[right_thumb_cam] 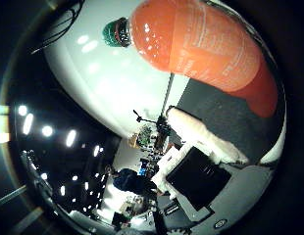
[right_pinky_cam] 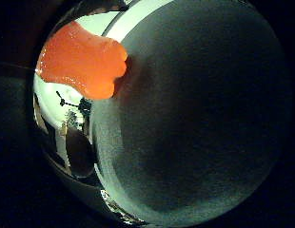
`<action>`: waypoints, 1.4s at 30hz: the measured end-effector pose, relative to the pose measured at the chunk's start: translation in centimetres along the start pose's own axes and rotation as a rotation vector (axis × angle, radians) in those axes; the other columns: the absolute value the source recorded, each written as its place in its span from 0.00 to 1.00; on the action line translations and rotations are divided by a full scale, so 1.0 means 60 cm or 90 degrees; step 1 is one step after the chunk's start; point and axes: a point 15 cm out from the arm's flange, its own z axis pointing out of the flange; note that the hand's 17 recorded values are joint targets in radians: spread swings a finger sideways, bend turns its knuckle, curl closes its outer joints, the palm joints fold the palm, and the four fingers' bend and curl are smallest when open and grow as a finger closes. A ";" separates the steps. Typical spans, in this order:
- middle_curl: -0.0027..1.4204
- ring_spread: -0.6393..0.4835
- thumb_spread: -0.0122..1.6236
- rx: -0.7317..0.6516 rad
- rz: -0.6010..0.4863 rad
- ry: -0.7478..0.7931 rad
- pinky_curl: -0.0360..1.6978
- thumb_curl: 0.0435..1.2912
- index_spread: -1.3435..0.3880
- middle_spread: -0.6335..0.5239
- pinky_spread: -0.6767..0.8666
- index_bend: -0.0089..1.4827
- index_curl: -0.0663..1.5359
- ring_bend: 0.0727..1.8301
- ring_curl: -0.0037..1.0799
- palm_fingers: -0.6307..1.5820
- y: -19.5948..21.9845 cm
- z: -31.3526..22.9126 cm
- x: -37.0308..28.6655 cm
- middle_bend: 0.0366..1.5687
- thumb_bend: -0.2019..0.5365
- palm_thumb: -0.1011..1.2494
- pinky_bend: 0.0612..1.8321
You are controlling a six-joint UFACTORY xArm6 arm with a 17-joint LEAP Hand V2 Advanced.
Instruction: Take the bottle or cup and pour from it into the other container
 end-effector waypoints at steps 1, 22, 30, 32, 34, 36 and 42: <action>0.32 0.49 0.62 -0.003 0.002 -0.003 0.01 0.25 0.67 0.48 0.47 0.13 0.26 0.55 0.26 0.55 0.002 0.003 -0.001 0.38 0.24 0.60 0.49; 0.48 0.39 0.56 -0.039 0.028 -0.058 0.14 0.35 0.58 0.38 0.16 0.33 0.48 0.64 0.43 0.84 0.015 0.036 -0.018 0.57 0.24 0.73 0.67; 0.54 0.38 0.53 -0.036 0.028 -0.074 0.23 0.39 0.59 0.39 0.24 0.50 0.57 0.71 0.51 0.81 0.009 0.036 -0.027 0.67 0.25 0.78 0.75; 0.55 0.38 0.52 -0.035 0.023 -0.074 0.25 0.41 0.59 0.39 0.25 0.52 0.58 0.72 0.53 0.80 0.006 0.034 -0.032 0.68 0.25 0.79 0.77; 0.57 0.38 0.50 -0.034 0.021 -0.073 0.27 0.43 0.59 0.38 0.27 0.54 0.60 0.73 0.55 0.78 0.004 0.031 -0.034 0.70 0.25 0.81 0.79; 0.60 0.37 0.49 -0.031 0.017 -0.073 0.29 0.45 0.58 0.37 0.28 0.56 0.62 0.74 0.57 0.77 0.002 0.029 -0.037 0.70 0.25 0.83 0.81; 0.65 0.36 0.47 -0.023 0.004 -0.070 0.34 0.50 0.58 0.35 0.30 0.60 0.65 0.75 0.62 0.75 -0.007 0.015 -0.047 0.71 0.25 0.86 0.83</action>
